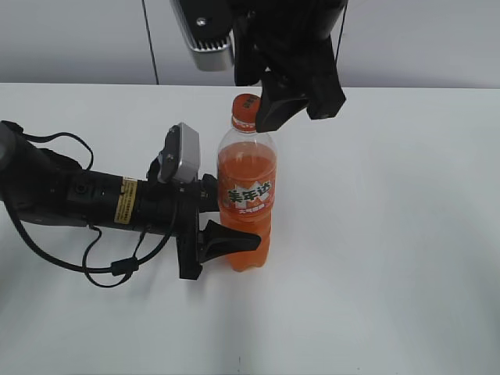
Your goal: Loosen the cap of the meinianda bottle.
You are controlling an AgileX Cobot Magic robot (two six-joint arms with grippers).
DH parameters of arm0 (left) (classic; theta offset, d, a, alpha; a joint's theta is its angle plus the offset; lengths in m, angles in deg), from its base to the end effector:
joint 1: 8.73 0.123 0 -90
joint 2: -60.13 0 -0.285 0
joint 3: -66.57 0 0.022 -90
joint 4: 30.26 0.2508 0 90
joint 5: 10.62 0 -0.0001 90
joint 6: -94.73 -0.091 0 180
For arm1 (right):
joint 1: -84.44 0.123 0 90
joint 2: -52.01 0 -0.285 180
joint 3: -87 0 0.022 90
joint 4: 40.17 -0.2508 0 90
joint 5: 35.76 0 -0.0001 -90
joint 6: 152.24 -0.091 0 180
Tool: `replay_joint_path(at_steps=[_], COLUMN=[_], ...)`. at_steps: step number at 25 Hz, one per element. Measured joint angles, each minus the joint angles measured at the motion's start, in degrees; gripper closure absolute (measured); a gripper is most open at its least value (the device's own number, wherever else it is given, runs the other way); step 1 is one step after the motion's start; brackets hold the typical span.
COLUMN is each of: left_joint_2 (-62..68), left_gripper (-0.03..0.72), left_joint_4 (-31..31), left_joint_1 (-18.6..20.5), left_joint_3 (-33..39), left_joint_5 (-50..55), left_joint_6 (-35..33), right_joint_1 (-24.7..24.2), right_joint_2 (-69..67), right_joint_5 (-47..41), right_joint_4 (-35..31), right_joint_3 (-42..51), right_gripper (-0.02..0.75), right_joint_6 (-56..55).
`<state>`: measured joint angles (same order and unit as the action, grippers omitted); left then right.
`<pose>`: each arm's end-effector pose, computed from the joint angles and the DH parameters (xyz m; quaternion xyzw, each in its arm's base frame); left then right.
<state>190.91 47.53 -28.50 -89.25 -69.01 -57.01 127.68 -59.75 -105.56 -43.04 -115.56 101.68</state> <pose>0.3012 -0.1887 0.0845 0.5568 0.6239 -0.3753 0.3997 0.2802 0.2694 0.3283 -0.8366 0.5160 -0.0244 0.1822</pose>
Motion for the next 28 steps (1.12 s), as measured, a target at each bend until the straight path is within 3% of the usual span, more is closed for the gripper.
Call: replay_joint_path(at_steps=[6, 9, 12, 19, 22, 28], left_joint_2=[0.0, 0.0, 0.0, 0.0, 0.0, 0.0], left_gripper=[0.279, 0.279, 0.279, 0.279, 0.279, 0.279], left_joint_4=[0.0, 0.0, 0.0, 0.0, 0.0, 0.0], left_joint_1=[0.0, 0.0, 0.0, 0.0, 0.0, 0.0], left_joint_3=[0.0, 0.0, 0.0, 0.0, 0.0, 0.0], left_joint_5=[0.0, 0.0, 0.0, 0.0, 0.0, 0.0], left_joint_6=[0.0, 0.0, 0.0, 0.0, 0.0, 0.0], right_joint_1=[0.0, 0.0, 0.0, 0.0, 0.0, 0.0], right_joint_2=[1.3, 3.1, 4.4, 4.7, 4.7, 2.5], right_joint_5=[0.0, 0.0, 0.4, 3.8, 1.9, 0.2], right_joint_4=[-3.8, -6.1, -7.4, -3.6, -0.7, -0.6], right_joint_3=[0.0, 0.0, 0.0, 0.0, 0.0, 0.0], right_gripper=[0.276, 0.276, 0.276, 0.279, 0.278, 0.278], right_joint_6=[-0.5, -6.0, -20.8, -74.6, -81.5, -83.7])
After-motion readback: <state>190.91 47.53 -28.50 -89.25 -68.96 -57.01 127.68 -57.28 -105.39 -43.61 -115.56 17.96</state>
